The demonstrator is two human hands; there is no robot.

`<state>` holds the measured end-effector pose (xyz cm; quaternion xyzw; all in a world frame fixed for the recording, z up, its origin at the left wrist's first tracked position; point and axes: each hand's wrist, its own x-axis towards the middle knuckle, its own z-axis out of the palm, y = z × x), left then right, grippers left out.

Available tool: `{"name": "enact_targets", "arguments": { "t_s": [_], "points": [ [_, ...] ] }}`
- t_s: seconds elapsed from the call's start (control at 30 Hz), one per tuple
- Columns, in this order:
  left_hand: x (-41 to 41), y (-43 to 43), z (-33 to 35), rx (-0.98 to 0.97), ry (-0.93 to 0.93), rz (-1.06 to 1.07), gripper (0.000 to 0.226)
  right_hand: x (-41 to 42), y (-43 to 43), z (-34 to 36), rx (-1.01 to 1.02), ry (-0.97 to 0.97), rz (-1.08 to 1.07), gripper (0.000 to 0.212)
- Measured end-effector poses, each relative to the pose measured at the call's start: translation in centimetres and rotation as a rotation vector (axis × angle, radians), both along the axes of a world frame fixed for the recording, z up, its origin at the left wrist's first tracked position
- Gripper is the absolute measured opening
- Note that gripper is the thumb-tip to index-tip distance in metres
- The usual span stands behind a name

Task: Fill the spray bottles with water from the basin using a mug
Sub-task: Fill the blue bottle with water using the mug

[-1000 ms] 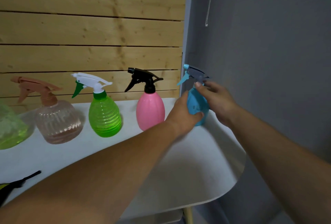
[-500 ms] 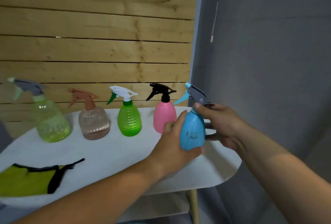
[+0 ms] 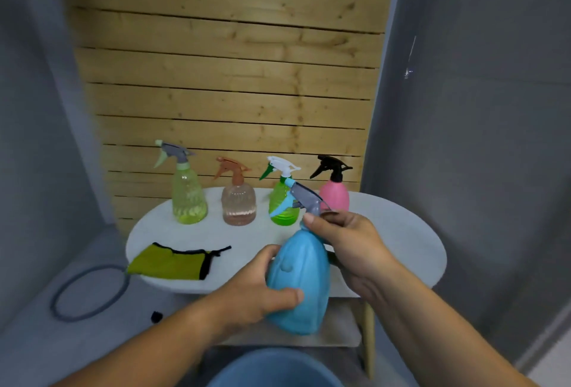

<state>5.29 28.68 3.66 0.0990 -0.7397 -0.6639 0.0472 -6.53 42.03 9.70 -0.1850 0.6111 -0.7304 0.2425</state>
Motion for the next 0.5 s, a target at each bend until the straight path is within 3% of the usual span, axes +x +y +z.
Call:
{"name": "enact_targets", "arguments": {
  "t_s": [0.07, 0.2, 0.37, 0.5],
  "points": [
    [1.2, -0.4, 0.1, 0.051, -0.021, -0.018, 0.087, 0.7, -0.7, -0.5, 0.013, -0.024, 0.020, 0.013],
    [2.0, -0.9, -0.1, -0.083, -0.087, 0.083, 0.098, 1.5, -1.8, -1.7, 0.043, -0.112, 0.048, 0.018],
    [3.1, -2.7, -1.1, 0.078, -0.155, 0.062, 0.090, 2.6, -2.8, -3.6, 0.067, -0.194, 0.120, 0.021],
    [3.2, -2.6, -1.5, -0.126, -0.184, 0.066, 0.098, 2.8, -2.9, -4.2, 0.033, -0.222, 0.163, 0.017]
  ]
}}
